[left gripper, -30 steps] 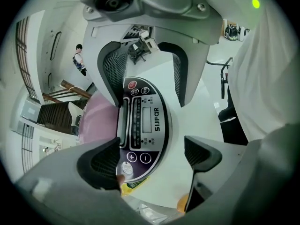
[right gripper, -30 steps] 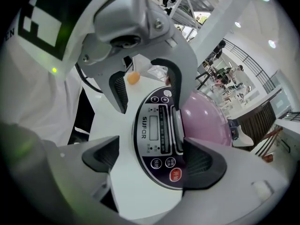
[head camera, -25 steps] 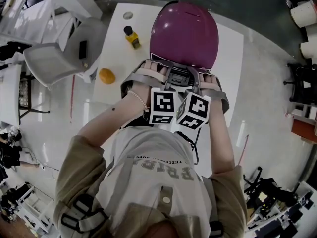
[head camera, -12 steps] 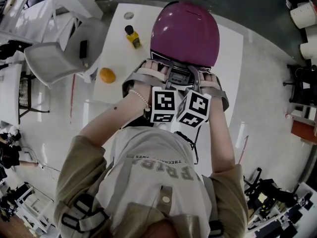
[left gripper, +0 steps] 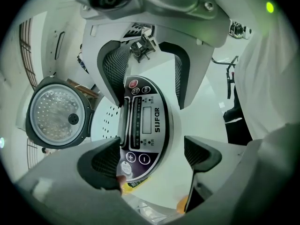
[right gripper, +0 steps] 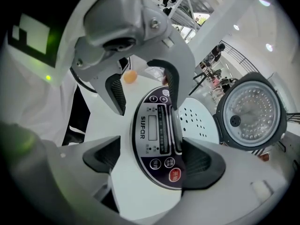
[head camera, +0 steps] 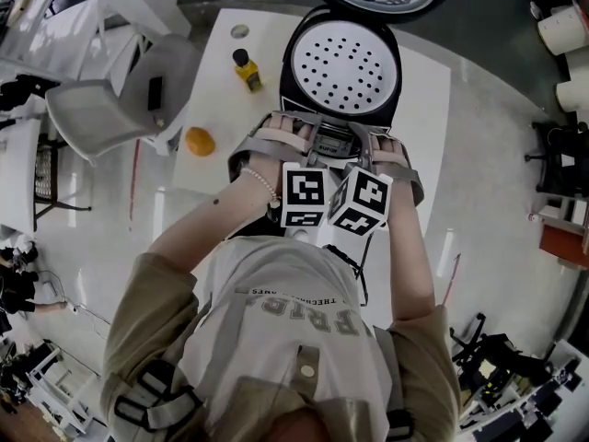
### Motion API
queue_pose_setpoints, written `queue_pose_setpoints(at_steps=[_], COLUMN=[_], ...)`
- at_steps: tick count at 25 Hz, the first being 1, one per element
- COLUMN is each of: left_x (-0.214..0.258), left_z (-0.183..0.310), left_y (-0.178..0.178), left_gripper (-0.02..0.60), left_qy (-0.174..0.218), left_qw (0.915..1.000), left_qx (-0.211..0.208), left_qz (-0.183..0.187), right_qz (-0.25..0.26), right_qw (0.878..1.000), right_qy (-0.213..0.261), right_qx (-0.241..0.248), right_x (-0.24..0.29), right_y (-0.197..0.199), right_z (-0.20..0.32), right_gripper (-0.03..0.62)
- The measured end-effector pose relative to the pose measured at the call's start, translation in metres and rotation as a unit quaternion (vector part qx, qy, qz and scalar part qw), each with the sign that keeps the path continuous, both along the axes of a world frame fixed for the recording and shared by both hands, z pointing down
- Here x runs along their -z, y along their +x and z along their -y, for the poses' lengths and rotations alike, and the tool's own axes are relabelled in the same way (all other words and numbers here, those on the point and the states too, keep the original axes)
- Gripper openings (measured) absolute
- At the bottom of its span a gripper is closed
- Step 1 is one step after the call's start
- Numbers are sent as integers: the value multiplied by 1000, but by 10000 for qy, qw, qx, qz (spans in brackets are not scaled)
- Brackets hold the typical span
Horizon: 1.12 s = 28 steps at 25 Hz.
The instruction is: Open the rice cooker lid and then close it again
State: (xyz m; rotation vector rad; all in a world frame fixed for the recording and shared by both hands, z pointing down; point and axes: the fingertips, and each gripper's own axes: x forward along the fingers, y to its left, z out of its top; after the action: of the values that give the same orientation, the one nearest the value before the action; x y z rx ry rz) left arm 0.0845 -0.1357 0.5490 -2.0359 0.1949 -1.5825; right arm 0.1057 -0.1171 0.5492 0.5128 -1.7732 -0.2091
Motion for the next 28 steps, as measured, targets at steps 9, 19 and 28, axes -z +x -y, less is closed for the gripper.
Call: queue_pose_setpoints(at_steps=[9, 19, 28], left_x=[-1, 0, -1], left_z=[2, 3, 2], left_y=[0, 1, 3], left_gripper=[440, 440, 440], left_qy=[21, 4, -304], left_qw=[10000, 9999, 9987], left_qx=[-17, -28, 45], left_qz=[-3, -126, -414], right_qz=[98, 431, 956], right_qw=[9999, 9988, 9943], right_qy=[-56, -131, -82], right_qx=[-49, -204, -455], right_x=[-1, 2, 3], right_y=[0, -2, -5], right_z=[2, 3, 7], right_gripper=[407, 407, 407])
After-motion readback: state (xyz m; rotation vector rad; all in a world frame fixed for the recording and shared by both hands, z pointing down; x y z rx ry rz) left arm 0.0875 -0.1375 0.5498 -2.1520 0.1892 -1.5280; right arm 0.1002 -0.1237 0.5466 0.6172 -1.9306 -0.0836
